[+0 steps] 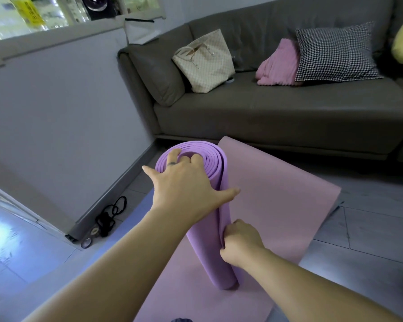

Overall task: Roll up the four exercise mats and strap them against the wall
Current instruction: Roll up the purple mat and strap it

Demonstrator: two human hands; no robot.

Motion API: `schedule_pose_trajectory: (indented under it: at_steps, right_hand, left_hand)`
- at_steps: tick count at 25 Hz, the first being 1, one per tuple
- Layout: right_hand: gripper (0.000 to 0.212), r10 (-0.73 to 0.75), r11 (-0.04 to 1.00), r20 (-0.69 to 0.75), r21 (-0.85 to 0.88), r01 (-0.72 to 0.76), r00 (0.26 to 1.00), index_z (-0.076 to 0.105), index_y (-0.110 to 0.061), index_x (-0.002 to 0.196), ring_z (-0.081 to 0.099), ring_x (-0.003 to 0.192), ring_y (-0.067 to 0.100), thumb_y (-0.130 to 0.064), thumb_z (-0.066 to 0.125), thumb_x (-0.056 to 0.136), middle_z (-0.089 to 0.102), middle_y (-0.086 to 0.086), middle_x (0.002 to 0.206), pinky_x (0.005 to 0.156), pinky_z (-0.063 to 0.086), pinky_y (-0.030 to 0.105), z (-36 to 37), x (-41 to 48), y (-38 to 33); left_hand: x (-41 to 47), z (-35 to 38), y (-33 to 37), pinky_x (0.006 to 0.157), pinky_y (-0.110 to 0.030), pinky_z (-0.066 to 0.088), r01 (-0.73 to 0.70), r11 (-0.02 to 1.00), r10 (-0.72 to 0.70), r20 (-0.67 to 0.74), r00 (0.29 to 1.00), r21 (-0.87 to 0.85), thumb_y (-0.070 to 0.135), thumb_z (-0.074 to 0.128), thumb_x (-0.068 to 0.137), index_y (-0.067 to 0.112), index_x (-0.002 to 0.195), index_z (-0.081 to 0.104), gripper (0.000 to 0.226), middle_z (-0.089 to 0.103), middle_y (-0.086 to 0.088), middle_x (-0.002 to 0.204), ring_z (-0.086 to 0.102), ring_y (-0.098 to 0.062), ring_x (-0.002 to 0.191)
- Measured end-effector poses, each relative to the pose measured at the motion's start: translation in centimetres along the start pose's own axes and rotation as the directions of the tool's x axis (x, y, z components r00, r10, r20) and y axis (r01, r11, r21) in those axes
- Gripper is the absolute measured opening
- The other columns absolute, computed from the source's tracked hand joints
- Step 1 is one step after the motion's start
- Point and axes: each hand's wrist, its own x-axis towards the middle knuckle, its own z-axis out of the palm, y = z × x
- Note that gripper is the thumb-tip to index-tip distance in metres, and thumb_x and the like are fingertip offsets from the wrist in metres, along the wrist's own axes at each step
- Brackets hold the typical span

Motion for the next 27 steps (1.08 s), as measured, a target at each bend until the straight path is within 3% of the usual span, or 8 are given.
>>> schedule_pose_trajectory:
  at_steps: [5,8,10,12,17,19,22,27]
  right_hand:
    - [0.026,-0.123,0.991,0.032,-0.044,0.125,0.992,0.067,-0.009,0.103,0.058,0.102,0.031,-0.016,0.052,0.083,0.061,0.011,0.111,0.075,0.042,0.029,-0.9,-1.1,0.2]
    - [0.019,-0.118,0.960,-0.163,0.234,0.155,0.980,0.069,-0.012,0.081,0.061,0.082,0.032,-0.020,0.053,0.078,0.066,0.011,0.081,0.066,0.046,0.029,-4.8,-1.8,1.5]
    - [0.024,-0.064,0.852,-0.572,0.396,0.343,0.818,0.070,-0.016,0.087,0.064,0.088,0.027,-0.024,0.049,0.079,0.070,0.005,0.088,0.076,0.050,0.033,-8.8,-2.4,2.3]
    - [0.037,-0.253,0.734,-0.775,0.237,0.637,0.579,0.066,-0.014,0.114,0.057,0.114,0.016,-0.023,0.042,0.087,0.065,0.002,0.119,0.098,0.043,0.028,-12.7,-3.1,2.2]
    - [0.052,-0.744,0.625,-0.455,-0.214,0.751,0.490,0.041,-0.007,0.143,0.025,0.144,0.015,-0.030,0.035,0.097,0.035,0.004,0.153,0.117,0.018,0.024,-12.2,-2.4,2.2]
    - [0.056,-0.724,0.646,-0.470,-0.204,0.735,0.506,0.040,-0.008,0.144,0.025,0.144,0.015,-0.037,0.037,0.097,0.037,0.004,0.152,0.117,0.022,0.028,-11.3,-1.8,2.6]
    - [0.061,-0.657,0.693,-0.530,-0.144,0.706,0.536,0.042,-0.008,0.143,0.028,0.143,0.015,-0.044,0.039,0.094,0.041,0.006,0.150,0.116,0.025,0.030,-11.4,-1.3,1.8]
    - [0.059,-0.601,0.720,-0.622,-0.149,0.678,0.502,0.052,-0.002,0.134,0.039,0.136,0.021,-0.044,0.043,0.093,0.049,0.010,0.142,0.113,0.028,0.028,-10.7,-0.8,1.6]
  left_hand:
    - [-0.1,0.3,-0.9,0.103,-0.052,0.028,-0.034,0.998,0.029,-0.088,0.996,-0.054,0.062,0.049,0.082,0.021,0.094,0.035,0.045,0.057,0.003,0.116,0.023,-0.023,0.139]
    - [-0.6,0.4,-2.4,0.099,-0.043,0.028,-0.138,0.983,0.124,-0.118,0.985,-0.122,0.063,0.051,0.079,0.022,0.090,0.039,0.044,0.057,0.007,0.111,0.025,-0.021,0.137]
    - [-1.2,0.6,-3.2,0.100,-0.041,0.028,-0.246,0.960,0.226,-0.149,0.963,-0.133,0.069,0.044,0.073,0.021,0.093,0.048,0.052,0.057,0.010,0.106,0.028,-0.019,0.136]
    - [-1.7,0.8,-3.5,0.100,-0.042,0.032,-0.359,0.924,0.328,-0.212,0.921,-0.129,0.070,0.040,0.068,0.020,0.095,0.055,0.058,0.060,0.011,0.102,0.036,-0.019,0.132]
    - [-2.4,1.3,-4.4,0.087,-0.039,0.043,-0.421,0.889,0.333,-0.377,0.864,-0.181,0.061,0.054,0.066,0.019,0.090,0.054,0.048,0.057,0.009,0.096,0.054,-0.016,0.102]
    - [-2.6,1.5,-4.3,0.086,-0.034,0.041,-0.392,0.885,0.262,-0.426,0.866,-0.252,0.061,0.056,0.064,0.018,0.098,0.050,0.055,0.052,0.004,0.109,0.047,-0.010,0.098]
    - [-2.0,1.3,-3.8,0.110,-0.035,0.023,-0.313,0.916,0.230,-0.311,0.922,-0.251,0.063,0.054,0.073,0.017,0.141,0.031,0.085,0.031,0.003,0.152,0.029,-0.005,0.136]
    - [-0.3,0.8,-2.9,0.118,-0.039,0.004,-0.274,0.951,0.257,-0.130,0.958,-0.145,0.057,0.049,0.079,0.020,0.151,0.015,0.088,0.007,0.003,0.160,0.006,-0.007,0.146]
